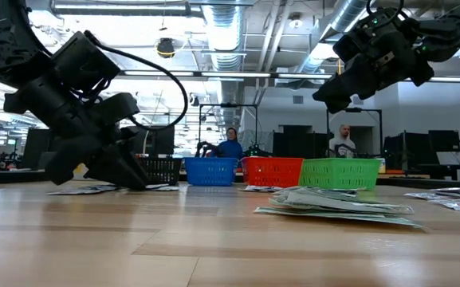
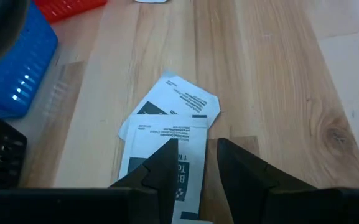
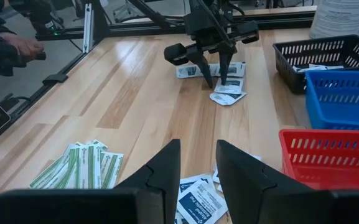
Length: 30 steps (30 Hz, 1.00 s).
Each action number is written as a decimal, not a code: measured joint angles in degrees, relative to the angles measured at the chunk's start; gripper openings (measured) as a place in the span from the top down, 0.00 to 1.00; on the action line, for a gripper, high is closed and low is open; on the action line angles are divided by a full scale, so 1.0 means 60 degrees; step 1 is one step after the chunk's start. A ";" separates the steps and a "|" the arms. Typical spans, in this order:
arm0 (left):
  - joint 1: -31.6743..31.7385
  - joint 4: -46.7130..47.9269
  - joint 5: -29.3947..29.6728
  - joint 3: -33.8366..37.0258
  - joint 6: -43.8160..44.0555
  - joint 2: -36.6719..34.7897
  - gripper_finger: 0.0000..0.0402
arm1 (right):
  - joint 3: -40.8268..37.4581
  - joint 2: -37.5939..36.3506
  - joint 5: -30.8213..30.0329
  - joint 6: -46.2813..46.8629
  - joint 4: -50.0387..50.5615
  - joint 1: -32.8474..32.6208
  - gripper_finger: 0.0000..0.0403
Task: Pick & Place First Aid Supplies
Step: Put the gray pad into the black bin
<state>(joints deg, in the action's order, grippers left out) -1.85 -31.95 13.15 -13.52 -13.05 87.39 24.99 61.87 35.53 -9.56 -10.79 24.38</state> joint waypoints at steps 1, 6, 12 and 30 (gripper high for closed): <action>0.0000 0.0003 0.0000 0.0004 0.0088 0.0001 0.72 | 0.0000 -0.0003 0.0000 0.0003 0.0000 0.0000 0.76; 0.0000 0.0041 -0.0042 0.0004 0.0557 0.0008 0.78 | 0.0000 0.0000 0.0000 0.0025 0.0000 0.0000 0.76; 0.0000 0.0070 -0.0115 0.0011 0.0581 0.0017 0.91 | 0.0000 0.0000 0.0000 0.0025 0.0000 0.0000 0.76; -0.0288 -0.1271 0.0091 -0.0127 0.0724 0.0049 0.98 | 0.0000 -0.0002 0.0000 0.0021 -0.0004 0.0000 0.76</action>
<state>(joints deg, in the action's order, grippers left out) -3.57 -39.57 13.69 -14.28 -8.70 87.69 24.99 61.86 35.53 -9.43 -10.81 24.38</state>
